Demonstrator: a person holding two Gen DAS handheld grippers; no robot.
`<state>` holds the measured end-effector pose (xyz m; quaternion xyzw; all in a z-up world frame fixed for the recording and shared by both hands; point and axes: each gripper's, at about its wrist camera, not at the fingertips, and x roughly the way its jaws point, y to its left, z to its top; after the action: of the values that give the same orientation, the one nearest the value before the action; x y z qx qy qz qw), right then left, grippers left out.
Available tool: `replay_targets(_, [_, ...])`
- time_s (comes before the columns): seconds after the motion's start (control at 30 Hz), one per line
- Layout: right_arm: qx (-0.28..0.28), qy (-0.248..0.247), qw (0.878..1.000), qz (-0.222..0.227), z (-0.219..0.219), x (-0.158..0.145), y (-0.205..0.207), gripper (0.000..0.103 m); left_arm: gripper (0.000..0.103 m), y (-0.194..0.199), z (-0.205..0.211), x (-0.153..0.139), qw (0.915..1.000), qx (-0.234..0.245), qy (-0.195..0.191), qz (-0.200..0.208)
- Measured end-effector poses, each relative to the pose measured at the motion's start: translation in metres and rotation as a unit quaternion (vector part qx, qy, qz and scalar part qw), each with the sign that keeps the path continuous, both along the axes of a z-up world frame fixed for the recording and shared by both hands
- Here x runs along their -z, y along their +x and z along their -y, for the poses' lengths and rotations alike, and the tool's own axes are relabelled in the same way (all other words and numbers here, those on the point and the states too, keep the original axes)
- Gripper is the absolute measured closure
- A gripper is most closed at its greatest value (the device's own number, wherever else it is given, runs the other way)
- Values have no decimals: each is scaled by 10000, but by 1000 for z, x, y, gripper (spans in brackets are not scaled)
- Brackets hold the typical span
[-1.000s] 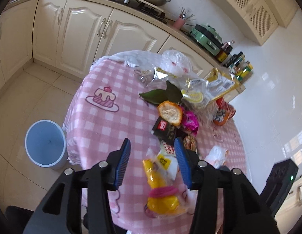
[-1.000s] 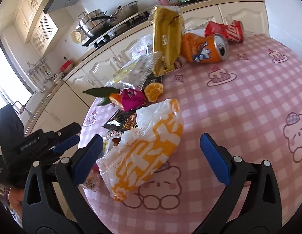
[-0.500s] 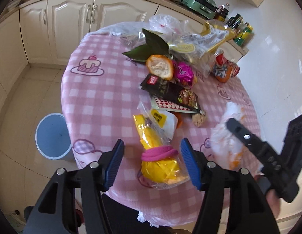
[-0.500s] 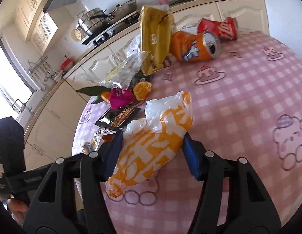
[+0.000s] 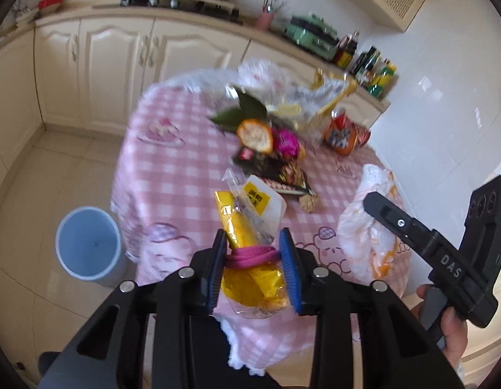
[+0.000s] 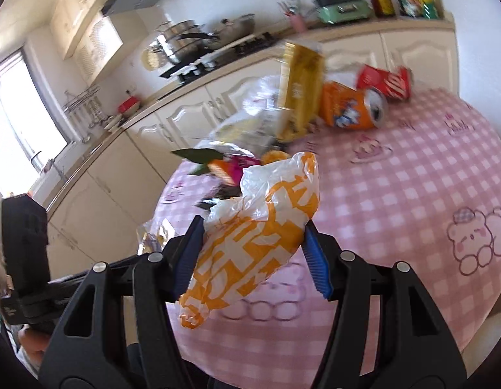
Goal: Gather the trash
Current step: 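Carry both held items over the light-blue bucket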
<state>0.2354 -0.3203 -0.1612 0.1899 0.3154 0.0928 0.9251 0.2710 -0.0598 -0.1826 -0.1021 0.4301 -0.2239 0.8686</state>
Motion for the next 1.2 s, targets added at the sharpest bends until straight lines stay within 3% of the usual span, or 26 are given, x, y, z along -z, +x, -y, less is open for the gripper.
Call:
replay_targets(0.2, [-854,-296,9957,225,-80,-19,16,44,71,-10,-68,-10,9977,-643,13,196])
replay_targets(0.4, [-1955,-481,9792,247,-200,-12,50,44,71,-1,-172,18,9843,-1761,29,-98])
replay_targets(0.5, [-2357,-624,9697,167,-262,3,72,44,71,10,-218,39,9751,-2196,79,-298])
replay_targets(0.67, [-2627,-940,9599,-269,-340,58,124,44,71,49,-280,82,9634,-2575,69,-741])
replay_targets(0.87, [-2235,-1674,9589,-507,-361,110,176,44,71,121,-298,140,9621,-2412,90,-1267])
replay_targets(1.03, [-2007,-1862,9596,-648,-367,135,207,44,67,174,-288,175,9626,-2293,120,-1436])
replay_targets(1.2, [-1830,-1817,9628,-811,-363,157,225,44,50,193,-291,192,9556,-2515,64,-1536])
